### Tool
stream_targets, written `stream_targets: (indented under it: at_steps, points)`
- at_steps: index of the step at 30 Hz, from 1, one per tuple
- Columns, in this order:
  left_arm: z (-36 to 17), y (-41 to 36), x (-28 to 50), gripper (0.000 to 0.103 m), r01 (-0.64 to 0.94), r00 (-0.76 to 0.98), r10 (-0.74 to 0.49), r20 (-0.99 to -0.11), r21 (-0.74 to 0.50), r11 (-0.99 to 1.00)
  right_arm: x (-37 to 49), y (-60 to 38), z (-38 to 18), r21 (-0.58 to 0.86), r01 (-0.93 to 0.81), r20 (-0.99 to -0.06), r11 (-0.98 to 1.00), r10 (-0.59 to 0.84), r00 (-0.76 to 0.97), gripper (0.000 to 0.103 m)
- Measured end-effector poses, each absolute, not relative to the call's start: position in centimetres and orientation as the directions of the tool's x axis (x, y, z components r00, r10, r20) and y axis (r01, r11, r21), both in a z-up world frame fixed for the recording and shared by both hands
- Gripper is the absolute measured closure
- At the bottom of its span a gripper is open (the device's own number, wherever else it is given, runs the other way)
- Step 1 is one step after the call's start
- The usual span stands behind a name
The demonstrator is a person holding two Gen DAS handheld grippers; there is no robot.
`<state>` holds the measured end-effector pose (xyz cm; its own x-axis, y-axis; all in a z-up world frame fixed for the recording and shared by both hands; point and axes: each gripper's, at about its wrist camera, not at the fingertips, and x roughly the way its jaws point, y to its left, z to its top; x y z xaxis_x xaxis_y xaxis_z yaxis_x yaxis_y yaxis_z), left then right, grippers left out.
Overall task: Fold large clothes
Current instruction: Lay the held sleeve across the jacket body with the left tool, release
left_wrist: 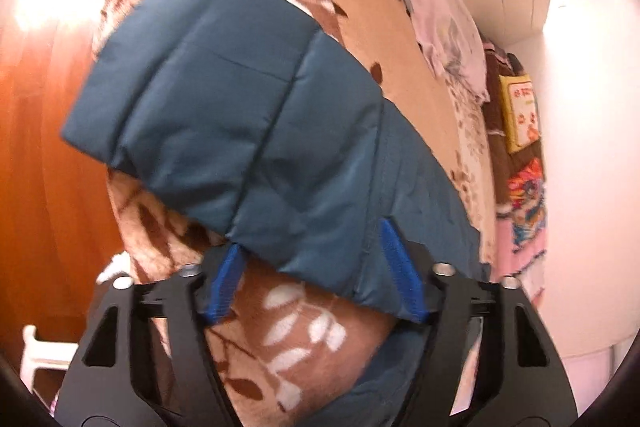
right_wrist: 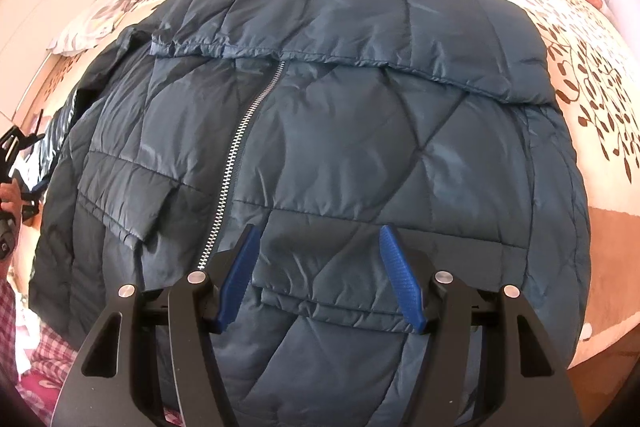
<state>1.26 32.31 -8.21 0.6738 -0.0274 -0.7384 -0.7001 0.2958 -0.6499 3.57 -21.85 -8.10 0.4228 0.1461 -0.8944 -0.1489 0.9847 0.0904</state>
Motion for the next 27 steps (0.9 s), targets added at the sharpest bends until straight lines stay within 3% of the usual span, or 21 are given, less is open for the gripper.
stream_targets:
  at_steps: [1,3,6,11,18,22,27]
  points:
    - [-8.2,32.2,1.3,0.056,-0.712,0.662,-0.005,-0.750,-0.631,0.310,3.6,-21.8,-8.1,0.090,-0.149,-0.894,0.985,0.146,0.423,0.041]
    - [-8.2,32.5,1.0,0.081,-0.733,0.638,0.032,-0.769,-0.595,0.330,3.6,-21.9,-8.1,0.093,-0.146,-0.894,0.985,0.147,0.423,0.041]
    - [-8.3,33.3,0.6,0.098,-0.745,0.622,0.055,-0.781,-0.568,0.349,3.6,-21.9,-8.1,0.092,-0.144,-0.895,0.985,0.146,0.423,0.041]
    - [-4.6,32.6,1.4,0.101,-0.725,0.626,0.180,-0.759,-0.481,0.494,3.5,-21.9,-8.1,0.092,-0.145,-0.896,0.985,0.145,0.420,0.041]
    - [4.5,30.3,3.5,0.101,-0.583,0.751,0.259,-0.607,-0.427,0.691,3.3,-22.2,-7.4,0.100,-0.149,-0.882,0.984,0.157,0.443,0.041]
    - [9.9,27.0,5.0,0.101,-0.432,0.845,0.194,-0.498,-0.425,0.796,3.2,-23.2,-6.6,0.115,-0.129,-0.866,0.985,0.163,0.472,0.041]
    - [15.3,20.0,7.3,0.101,-0.178,0.916,0.005,-0.401,-0.397,0.900,3.3,-25.5,-5.5,0.140,-0.078,-0.842,0.987,0.160,0.516,0.041]
